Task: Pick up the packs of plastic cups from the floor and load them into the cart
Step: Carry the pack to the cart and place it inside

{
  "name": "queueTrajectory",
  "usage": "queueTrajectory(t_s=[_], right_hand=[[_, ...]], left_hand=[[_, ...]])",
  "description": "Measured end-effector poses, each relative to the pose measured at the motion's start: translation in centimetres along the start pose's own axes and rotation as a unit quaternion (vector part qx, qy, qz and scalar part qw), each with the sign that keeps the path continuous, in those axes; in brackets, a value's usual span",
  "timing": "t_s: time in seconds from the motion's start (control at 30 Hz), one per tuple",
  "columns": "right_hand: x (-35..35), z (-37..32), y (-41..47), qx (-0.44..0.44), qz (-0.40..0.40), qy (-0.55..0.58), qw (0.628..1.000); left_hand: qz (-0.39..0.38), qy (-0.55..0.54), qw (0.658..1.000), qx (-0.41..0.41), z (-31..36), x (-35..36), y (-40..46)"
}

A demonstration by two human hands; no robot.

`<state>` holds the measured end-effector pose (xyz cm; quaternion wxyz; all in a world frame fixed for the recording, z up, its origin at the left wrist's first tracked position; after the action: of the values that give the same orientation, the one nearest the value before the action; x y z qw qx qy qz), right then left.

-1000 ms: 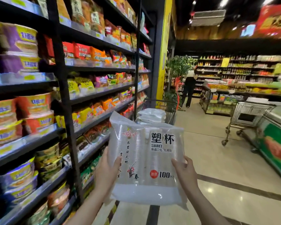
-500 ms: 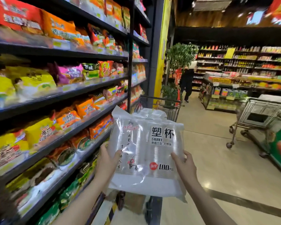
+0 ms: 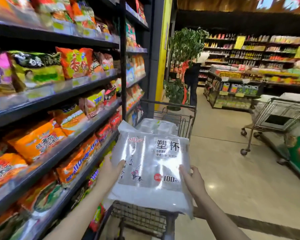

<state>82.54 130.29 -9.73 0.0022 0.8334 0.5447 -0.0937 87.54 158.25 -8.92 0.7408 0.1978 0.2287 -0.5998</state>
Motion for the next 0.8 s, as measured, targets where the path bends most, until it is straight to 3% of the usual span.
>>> queueTrajectory(t_s=[0.37, 0.8], right_hand=[[6.9, 3.9, 14.5, 0.114, 0.004, -0.078, 0.99], [9.3, 9.7, 19.3, 0.2, 0.0, -0.137, 0.97]], left_hand=[[-0.116, 0.06, 0.989, -0.062, -3.7, 7.6, 17.5], [-0.189, 0.127, 0.967, -0.117, -8.4, 13.2, 22.6]])
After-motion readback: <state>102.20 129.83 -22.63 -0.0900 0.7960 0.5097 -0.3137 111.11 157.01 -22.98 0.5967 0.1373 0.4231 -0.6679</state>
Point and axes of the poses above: each hand's wrist, its own y-axis towards the middle knuckle, its own x-axis out of the palm, z = x × y, the point moved 3 cm from there along y, towards the middle knuckle, and after that the axes turned 10 degrees about y, right-handed, at the moved point
